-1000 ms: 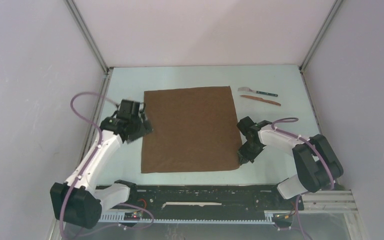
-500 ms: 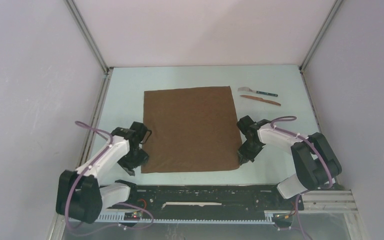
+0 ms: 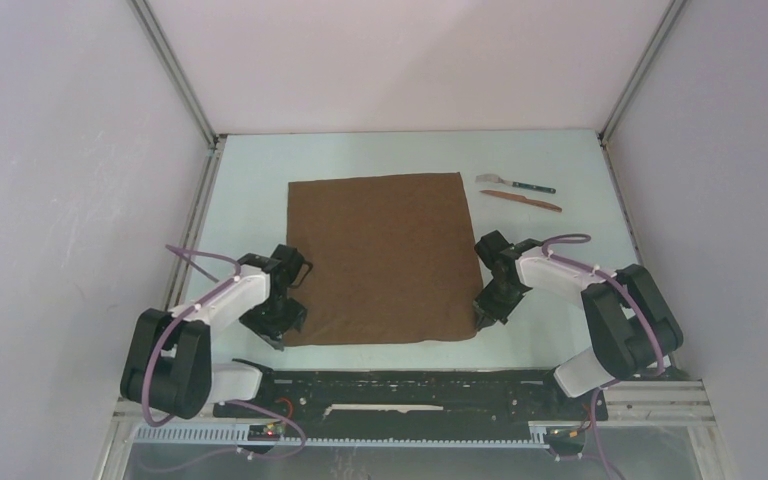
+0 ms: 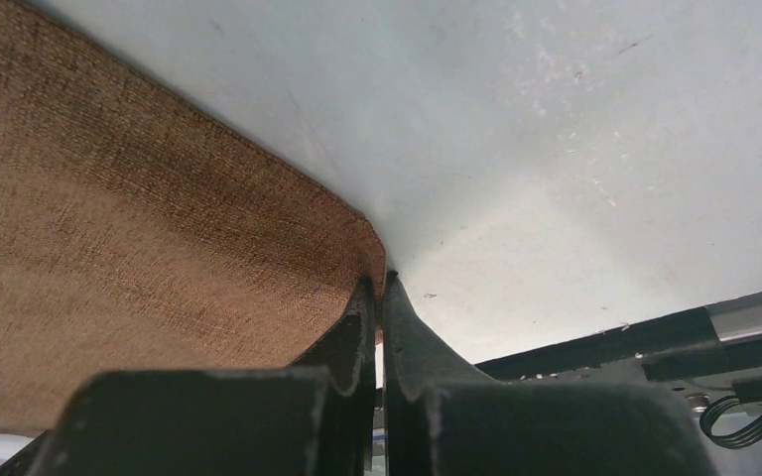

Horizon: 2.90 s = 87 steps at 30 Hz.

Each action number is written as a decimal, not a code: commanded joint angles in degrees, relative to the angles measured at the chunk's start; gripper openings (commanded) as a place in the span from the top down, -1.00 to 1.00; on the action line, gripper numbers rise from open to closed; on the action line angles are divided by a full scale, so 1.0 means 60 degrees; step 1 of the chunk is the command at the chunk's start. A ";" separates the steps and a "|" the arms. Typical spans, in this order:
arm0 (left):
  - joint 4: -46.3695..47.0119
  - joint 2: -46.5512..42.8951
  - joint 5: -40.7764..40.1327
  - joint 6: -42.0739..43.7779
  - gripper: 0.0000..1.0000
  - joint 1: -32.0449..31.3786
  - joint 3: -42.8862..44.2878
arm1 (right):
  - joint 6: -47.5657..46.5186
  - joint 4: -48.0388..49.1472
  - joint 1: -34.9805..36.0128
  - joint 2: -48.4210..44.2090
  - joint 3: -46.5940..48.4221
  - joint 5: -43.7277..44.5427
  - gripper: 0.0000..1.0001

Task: Fold the napkin into a case and place the utensils inside
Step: Pick up the flattened napkin from the center of the board, then fold and flatten the napkin at the center of the board.

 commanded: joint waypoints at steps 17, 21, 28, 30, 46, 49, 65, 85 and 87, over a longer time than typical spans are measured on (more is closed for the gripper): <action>0.1328 -0.1774 -0.0676 -0.0504 -0.12 0.0243 -0.1556 | 0.0030 0.0807 -0.0119 0.0542 -0.0508 0.0441 1.00; 0.1747 -0.1967 -0.0552 -0.0503 0.10 0.0397 -0.1890 | 0.0084 0.0652 -0.0113 0.0348 -0.0516 0.0505 1.00; 0.2145 -0.2497 -0.0600 -0.0232 0.53 0.0674 -0.2240 | 0.0166 0.0409 -0.0086 -0.0053 -0.0508 0.0669 1.00; 0.1906 -0.2735 -0.0697 -0.0139 0.64 0.0675 -0.2134 | 0.0159 0.0370 -0.0054 -0.0170 -0.0508 0.0800 1.00; 0.0389 -0.6331 -0.0362 0.2962 1.00 0.0676 0.2317 | -0.4531 0.2903 0.0612 -0.6257 0.0731 0.0779 1.00; 0.1012 -0.7037 0.0212 0.4139 1.00 0.0668 0.4081 | -0.5466 0.2896 0.0623 -0.7448 0.1762 0.0165 1.00; 0.2278 -0.6429 0.1377 0.5553 1.00 0.0673 0.9021 | -0.5894 0.4085 0.1011 -0.8843 0.4234 -0.0306 1.00; 0.5096 0.3577 0.2444 0.5896 1.00 0.3202 0.7621 | -0.5922 0.5135 -0.2089 0.2748 0.7020 -0.1662 1.00; 0.5309 0.4344 0.2555 0.6050 1.00 0.3308 0.8074 | -0.6036 0.4779 -0.2115 0.3659 0.8114 -0.1805 1.00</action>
